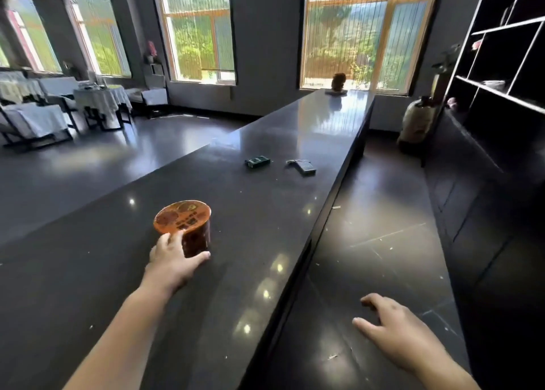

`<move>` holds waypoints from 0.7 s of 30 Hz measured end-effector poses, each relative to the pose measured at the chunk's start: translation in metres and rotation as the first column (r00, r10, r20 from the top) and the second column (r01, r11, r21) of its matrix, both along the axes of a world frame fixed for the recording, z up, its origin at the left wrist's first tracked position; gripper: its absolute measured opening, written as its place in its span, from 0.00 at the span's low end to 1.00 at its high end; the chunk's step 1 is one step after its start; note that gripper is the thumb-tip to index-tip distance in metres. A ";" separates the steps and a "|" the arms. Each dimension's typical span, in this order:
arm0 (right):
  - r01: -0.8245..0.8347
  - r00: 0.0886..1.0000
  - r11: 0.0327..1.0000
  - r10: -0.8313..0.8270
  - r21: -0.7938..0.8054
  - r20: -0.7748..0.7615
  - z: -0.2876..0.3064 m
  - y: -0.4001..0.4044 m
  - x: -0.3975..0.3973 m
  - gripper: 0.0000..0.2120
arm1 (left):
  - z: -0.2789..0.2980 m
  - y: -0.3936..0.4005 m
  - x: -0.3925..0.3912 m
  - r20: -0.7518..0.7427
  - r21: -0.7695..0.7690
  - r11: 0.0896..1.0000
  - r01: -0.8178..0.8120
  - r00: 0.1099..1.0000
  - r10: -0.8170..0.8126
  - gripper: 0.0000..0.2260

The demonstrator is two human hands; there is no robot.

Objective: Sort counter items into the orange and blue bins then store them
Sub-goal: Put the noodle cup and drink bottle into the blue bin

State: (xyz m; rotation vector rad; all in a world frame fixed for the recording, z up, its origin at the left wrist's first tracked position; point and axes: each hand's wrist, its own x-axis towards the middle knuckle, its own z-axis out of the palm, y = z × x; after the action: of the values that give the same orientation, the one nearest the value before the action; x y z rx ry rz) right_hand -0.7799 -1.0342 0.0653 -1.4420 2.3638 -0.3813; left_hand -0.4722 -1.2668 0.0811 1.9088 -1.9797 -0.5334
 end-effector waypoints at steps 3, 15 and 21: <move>-0.026 0.999 0.999 0.026 -0.025 0.034 -0.002 -0.043 -0.034 0.21 | 0.007 -0.061 -0.010 0.024 -0.051 0.983 -0.177 0.984 0.178 0.45; -0.103 0.993 0.982 0.109 -0.157 0.034 0.011 -0.189 -0.178 0.18 | -0.019 -0.145 -0.069 0.069 0.019 0.815 -0.579 0.814 0.577 0.60; -0.212 0.971 0.971 0.223 -0.114 0.092 -0.008 -0.240 -0.185 0.18 | -0.028 -0.154 -0.112 0.170 -0.012 0.866 -0.500 0.853 0.494 0.56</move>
State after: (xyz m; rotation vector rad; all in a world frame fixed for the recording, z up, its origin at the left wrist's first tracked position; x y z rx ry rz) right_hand -0.9650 -1.2744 0.0574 -1.6663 2.1050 -0.5128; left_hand -0.5847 -1.4210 0.0535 2.4371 -1.4659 -0.2654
